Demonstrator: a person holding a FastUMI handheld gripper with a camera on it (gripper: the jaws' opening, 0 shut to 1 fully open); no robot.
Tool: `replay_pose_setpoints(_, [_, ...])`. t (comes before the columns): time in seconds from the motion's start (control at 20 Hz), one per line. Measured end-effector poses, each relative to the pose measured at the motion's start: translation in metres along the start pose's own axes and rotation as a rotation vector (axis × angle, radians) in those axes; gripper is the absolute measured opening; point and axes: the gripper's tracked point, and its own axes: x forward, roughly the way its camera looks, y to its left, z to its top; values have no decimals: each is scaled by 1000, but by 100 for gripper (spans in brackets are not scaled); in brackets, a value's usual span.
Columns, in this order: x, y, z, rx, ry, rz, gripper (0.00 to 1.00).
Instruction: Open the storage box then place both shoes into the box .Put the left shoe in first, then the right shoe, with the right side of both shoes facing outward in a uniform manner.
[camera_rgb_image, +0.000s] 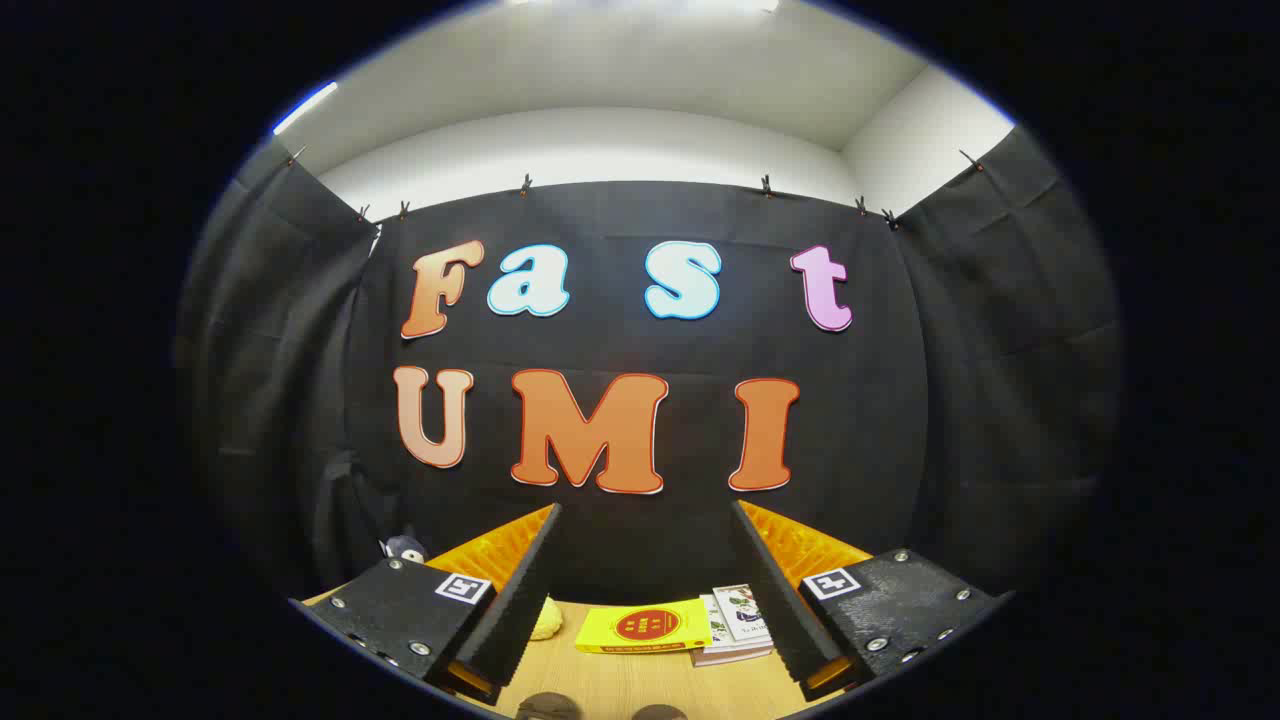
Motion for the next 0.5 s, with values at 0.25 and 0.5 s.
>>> replay_pose_setpoints(0.25, [2, 6, 16, -1, -25, 8, 97])
replay_pose_setpoints(0.5, [0, 20, 25, -35, -60, 33, 97])
